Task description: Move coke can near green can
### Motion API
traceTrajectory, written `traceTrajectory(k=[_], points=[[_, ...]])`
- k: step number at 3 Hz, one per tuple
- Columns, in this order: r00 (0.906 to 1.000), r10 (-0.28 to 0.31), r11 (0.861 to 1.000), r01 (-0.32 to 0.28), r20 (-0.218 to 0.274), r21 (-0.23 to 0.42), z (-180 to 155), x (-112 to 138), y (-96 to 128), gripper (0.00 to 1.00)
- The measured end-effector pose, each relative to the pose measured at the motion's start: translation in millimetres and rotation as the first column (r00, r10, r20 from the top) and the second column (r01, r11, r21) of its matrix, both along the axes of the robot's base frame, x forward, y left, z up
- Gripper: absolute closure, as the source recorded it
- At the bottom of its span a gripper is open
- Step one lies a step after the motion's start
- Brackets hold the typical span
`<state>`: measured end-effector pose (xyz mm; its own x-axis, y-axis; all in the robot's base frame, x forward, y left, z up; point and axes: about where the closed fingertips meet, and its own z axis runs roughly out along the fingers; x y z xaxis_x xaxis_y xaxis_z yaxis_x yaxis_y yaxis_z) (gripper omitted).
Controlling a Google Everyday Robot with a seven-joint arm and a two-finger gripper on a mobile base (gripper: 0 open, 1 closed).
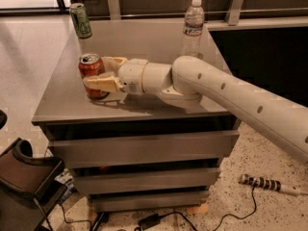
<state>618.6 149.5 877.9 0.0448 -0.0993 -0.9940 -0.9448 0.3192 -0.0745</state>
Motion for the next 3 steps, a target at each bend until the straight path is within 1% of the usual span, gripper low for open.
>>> traceTrajectory(k=[2, 3], points=[[1.0000, 0.008, 1.000, -0.008, 0.001, 0.001, 1.1, -2.1, 4.7, 0.87], [0.9999, 0.011, 1.000, -0.011, 0.001, 0.002, 2.0, -2.5, 6.9, 1.00]])
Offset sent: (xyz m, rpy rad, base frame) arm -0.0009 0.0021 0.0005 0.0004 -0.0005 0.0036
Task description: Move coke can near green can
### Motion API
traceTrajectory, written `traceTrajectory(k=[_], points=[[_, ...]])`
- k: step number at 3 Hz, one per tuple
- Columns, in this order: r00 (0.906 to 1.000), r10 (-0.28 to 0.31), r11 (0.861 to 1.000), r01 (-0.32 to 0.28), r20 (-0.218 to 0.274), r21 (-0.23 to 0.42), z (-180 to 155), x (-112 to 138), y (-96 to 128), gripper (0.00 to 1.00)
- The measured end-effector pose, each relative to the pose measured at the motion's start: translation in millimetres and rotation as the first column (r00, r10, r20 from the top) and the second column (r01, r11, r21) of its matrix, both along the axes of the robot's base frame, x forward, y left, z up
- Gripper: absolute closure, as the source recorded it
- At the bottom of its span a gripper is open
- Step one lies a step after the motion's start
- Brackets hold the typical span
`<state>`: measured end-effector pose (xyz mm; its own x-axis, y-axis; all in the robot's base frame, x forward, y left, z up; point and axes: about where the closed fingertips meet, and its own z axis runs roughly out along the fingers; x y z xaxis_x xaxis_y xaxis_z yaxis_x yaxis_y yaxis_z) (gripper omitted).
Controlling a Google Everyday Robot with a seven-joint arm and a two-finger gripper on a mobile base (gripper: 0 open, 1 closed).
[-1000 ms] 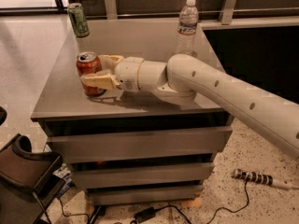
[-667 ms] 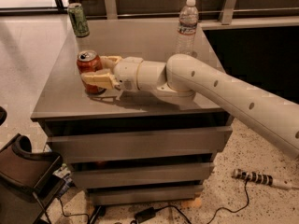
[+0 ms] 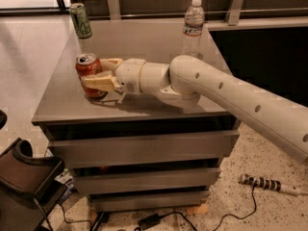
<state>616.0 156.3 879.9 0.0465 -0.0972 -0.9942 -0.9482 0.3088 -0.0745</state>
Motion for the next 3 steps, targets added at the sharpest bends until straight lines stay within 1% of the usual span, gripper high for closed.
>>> traceTrajectory(k=[1, 2, 3], points=[[0.9995, -0.018, 1.000, 0.018, -0.028, 0.012, 11, 16, 1, 1.00], [0.9978, -0.060, 0.998, 0.060, -0.027, 0.002, 44, 54, 7, 1.00], [0.9723, -0.225, 0.974, 0.225, -0.062, -0.005, 56, 129, 7, 1.00]])
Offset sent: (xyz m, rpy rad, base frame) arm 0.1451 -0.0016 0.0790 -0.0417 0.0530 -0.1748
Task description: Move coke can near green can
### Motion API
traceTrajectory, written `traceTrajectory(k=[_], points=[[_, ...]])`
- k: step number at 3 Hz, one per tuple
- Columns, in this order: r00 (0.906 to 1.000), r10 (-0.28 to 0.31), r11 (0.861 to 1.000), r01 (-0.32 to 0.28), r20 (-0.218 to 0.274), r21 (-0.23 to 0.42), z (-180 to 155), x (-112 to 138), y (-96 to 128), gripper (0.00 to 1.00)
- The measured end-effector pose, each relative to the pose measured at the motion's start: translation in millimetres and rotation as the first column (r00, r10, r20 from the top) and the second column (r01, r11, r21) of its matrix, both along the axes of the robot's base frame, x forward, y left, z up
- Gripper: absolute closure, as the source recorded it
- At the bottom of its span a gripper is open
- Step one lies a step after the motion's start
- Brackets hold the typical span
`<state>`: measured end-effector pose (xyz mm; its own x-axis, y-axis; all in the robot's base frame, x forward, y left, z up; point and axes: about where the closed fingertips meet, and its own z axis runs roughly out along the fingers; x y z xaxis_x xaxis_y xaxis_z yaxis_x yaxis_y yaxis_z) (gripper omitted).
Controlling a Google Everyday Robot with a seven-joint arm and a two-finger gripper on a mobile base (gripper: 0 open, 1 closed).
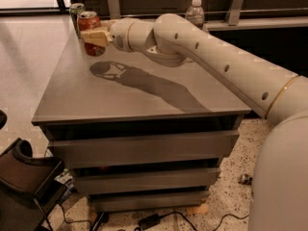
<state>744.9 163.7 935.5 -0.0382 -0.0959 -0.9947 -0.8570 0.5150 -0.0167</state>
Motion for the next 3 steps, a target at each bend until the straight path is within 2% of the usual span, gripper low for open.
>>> traceTrajectory(k=[1, 2, 3], points=[[0.9856, -0.168, 0.986, 0.168, -0.015, -0.006, -8, 66, -16, 1.00], [0.9450, -0.327, 0.945, 0.327, -0.005, 0.000, -25, 122, -50, 1.00], [0.9335, -0.357, 0.934, 0.357, 0.032, -0.004, -34, 156, -59, 1.00]])
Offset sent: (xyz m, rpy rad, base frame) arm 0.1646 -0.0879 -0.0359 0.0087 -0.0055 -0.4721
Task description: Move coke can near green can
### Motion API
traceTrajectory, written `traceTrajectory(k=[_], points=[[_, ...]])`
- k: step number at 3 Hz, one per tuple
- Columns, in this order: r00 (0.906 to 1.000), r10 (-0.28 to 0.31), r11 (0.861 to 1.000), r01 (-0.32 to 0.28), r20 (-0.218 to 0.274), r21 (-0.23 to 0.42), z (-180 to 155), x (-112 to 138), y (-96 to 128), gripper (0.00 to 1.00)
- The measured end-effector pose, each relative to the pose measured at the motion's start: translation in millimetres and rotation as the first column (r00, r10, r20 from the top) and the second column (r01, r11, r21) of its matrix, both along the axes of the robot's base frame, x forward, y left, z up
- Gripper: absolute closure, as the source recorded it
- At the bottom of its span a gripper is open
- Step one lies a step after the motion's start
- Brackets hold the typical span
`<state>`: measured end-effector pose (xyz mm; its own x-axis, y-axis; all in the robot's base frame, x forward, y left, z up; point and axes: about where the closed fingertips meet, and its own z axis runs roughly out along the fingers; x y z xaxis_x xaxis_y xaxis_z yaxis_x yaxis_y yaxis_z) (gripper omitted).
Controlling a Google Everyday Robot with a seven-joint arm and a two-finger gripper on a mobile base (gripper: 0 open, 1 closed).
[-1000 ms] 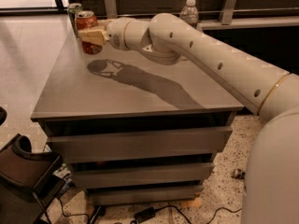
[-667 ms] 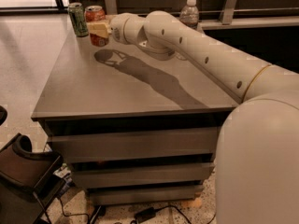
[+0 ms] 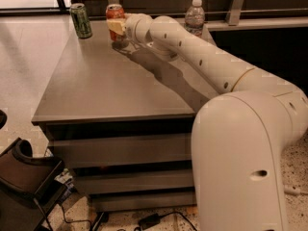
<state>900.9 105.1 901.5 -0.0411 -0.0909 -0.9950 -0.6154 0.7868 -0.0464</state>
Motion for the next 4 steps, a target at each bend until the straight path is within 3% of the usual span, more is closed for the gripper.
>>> traceTrajectory(k=[1, 2, 3, 4], points=[[0.9991, 0.032, 0.999, -0.032, 0.029, -0.001, -7, 30, 16, 1.00], [0.9946, 0.101, 0.995, -0.102, 0.023, 0.007, -17, 46, 45, 1.00], [0.9908, 0.136, 0.991, -0.136, -0.001, 0.006, -29, 48, 58, 1.00], [0.9903, 0.139, 0.990, -0.139, -0.001, 0.006, -30, 48, 61, 0.82]])
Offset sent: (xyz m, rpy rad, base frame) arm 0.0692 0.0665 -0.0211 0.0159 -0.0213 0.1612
